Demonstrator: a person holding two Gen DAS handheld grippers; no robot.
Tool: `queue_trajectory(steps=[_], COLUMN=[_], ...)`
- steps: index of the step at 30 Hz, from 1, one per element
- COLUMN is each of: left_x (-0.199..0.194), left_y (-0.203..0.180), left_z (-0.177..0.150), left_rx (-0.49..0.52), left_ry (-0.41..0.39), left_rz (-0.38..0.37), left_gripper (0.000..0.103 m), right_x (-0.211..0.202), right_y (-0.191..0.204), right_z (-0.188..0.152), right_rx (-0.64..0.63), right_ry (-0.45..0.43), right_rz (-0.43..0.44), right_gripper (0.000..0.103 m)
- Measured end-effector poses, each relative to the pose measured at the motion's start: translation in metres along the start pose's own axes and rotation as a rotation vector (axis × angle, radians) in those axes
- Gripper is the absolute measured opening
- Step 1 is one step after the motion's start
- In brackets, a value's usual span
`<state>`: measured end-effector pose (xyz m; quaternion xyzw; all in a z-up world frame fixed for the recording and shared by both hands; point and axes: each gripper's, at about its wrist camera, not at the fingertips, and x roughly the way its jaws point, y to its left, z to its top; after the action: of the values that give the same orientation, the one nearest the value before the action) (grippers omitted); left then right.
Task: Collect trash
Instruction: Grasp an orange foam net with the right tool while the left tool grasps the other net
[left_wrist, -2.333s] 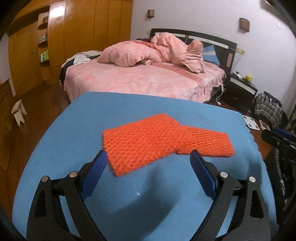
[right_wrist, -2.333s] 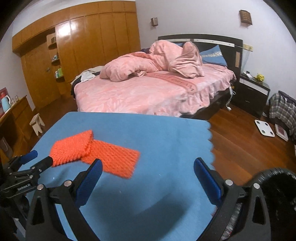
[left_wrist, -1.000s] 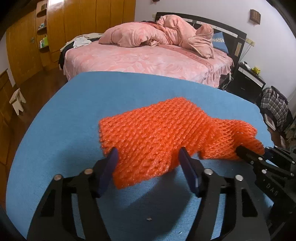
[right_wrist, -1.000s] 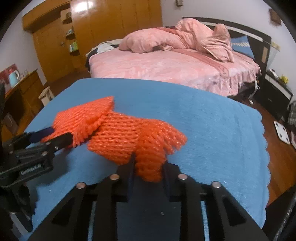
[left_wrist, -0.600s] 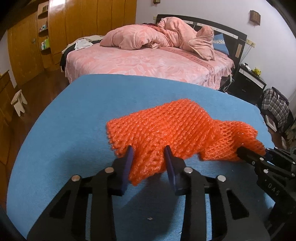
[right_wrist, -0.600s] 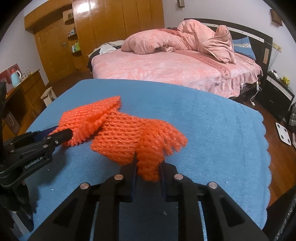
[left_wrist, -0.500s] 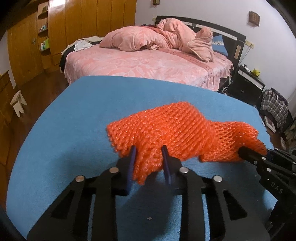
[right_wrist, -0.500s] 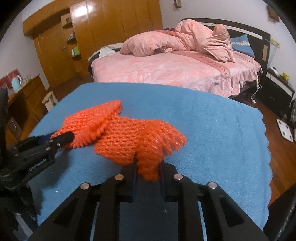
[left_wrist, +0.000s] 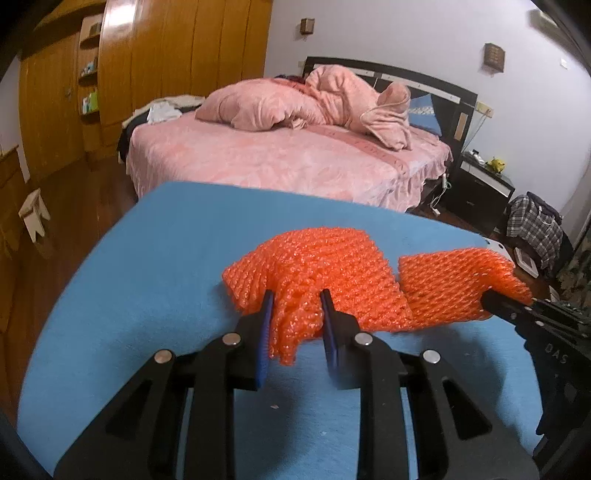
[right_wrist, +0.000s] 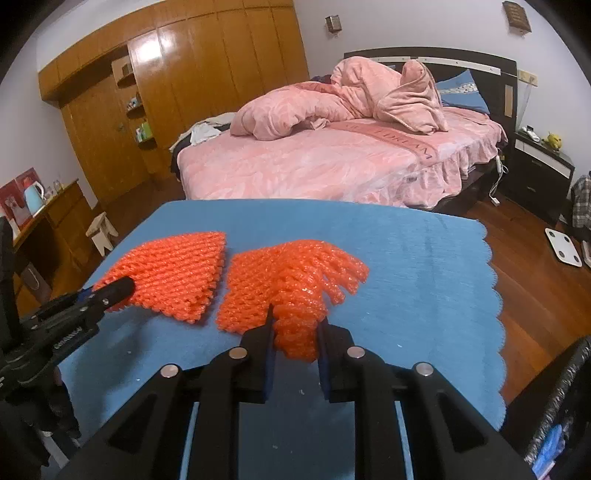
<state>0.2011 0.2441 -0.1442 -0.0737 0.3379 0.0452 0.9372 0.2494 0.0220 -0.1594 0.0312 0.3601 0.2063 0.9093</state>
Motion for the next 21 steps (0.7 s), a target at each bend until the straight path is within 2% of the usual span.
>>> queue_trajectory(steps=[21], left_x=[-0.065], left_y=[-0.05], left_z=[0.009], left_rx=[0.049], left_ry=[-0.095], left_rz=[-0.046], left_gripper=[0.023], right_x=[-0.079], right_y=[-0.018], right_z=[0.01], right_rx=[0.025], right_ry=[-0.12], right_rz=[-0.029], right_gripper=[0.019])
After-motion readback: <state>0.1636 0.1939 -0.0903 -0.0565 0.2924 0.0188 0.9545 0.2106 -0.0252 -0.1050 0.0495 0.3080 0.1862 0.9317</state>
